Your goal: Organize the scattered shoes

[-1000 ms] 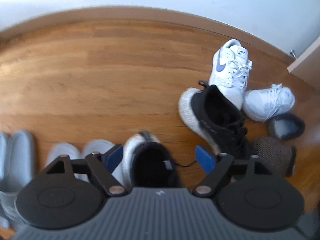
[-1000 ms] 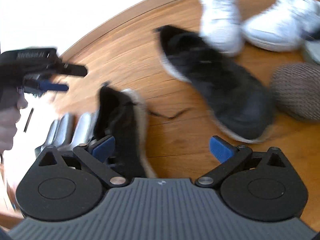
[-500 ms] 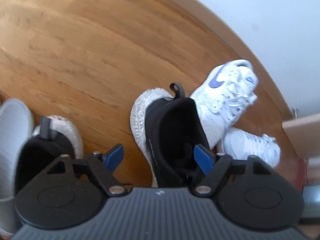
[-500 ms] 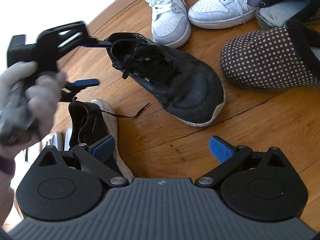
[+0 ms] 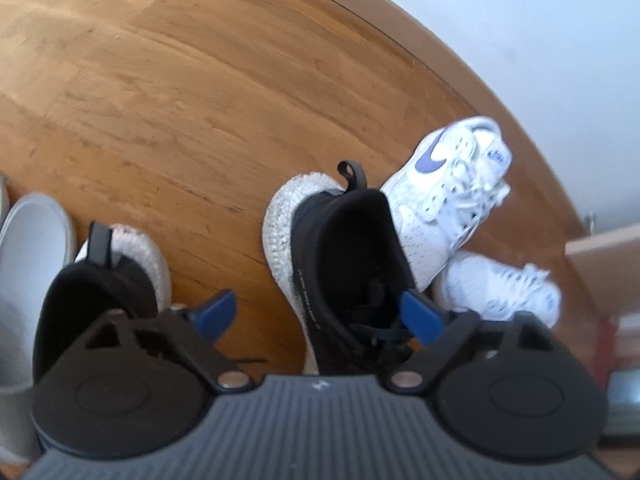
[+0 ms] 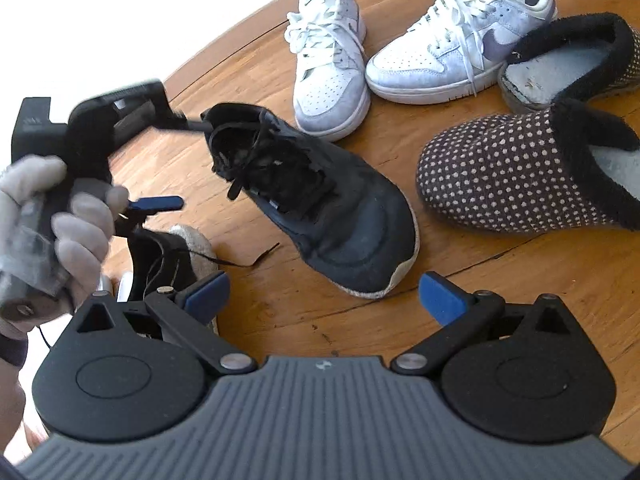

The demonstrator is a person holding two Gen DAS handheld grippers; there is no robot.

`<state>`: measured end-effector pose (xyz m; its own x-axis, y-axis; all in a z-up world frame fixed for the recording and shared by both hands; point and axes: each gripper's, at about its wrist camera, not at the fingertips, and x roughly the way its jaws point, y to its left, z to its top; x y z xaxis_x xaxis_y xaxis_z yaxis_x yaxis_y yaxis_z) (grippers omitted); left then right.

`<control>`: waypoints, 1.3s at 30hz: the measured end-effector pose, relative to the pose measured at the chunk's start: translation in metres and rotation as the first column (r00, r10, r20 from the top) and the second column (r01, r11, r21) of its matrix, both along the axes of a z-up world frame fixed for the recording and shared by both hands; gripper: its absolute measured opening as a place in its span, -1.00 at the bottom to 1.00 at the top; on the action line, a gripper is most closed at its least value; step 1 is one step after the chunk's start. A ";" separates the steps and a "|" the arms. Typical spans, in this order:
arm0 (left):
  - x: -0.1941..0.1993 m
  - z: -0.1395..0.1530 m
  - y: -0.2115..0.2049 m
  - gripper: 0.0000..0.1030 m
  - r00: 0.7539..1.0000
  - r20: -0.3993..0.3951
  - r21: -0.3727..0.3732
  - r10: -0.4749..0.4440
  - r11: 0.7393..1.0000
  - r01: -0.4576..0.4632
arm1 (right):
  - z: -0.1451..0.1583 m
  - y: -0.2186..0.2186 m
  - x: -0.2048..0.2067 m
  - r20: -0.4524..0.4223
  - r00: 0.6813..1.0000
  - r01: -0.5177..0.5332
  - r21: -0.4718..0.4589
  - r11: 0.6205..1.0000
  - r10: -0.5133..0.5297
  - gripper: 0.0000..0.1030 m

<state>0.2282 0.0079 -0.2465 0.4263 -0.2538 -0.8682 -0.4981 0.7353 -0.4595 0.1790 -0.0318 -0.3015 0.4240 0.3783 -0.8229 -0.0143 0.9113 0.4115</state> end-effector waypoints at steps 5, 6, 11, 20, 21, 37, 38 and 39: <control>0.024 -0.009 -0.015 0.96 1.000 -0.017 -0.051 0.005 0.999 -0.006 | -0.002 0.004 -0.003 -0.016 1.000 -0.002 0.005 1.000 0.002 0.99; 0.031 -0.012 -0.021 0.96 0.999 -0.029 -0.019 -0.017 1.000 0.016 | -0.002 0.006 -0.003 -0.017 1.000 -0.005 0.006 1.000 0.005 0.99; 0.058 -0.037 -0.050 0.66 0.988 -0.099 0.058 -0.122 0.990 0.128 | -0.002 0.008 -0.003 -0.017 1.000 -0.012 0.004 1.000 0.012 0.99; 0.034 -0.061 -0.033 -0.34 0.971 -0.240 -0.070 -0.010 0.998 -0.007 | -0.001 0.002 -0.002 0.009 1.000 -0.008 -0.021 1.000 0.008 0.99; 0.029 -0.062 -0.031 -0.34 0.965 -0.262 -0.094 -0.019 0.996 -0.006 | 0.002 0.007 -0.004 0.041 0.997 -0.058 -0.061 0.996 0.060 0.99; -0.029 0.036 0.023 0.82 0.928 -0.081 0.024 -0.364 0.930 0.367 | 0.002 0.100 0.012 0.144 0.842 -0.436 -0.387 0.813 0.520 0.99; -0.033 0.040 0.032 0.84 0.932 -0.071 0.035 -0.356 0.933 0.359 | -0.005 0.107 0.017 0.126 0.832 -0.452 -0.410 0.792 0.540 0.99; -0.036 0.043 0.041 0.84 0.938 -0.066 0.052 -0.341 0.937 0.345 | -0.009 0.109 0.020 0.112 0.825 -0.466 -0.420 0.779 0.554 0.99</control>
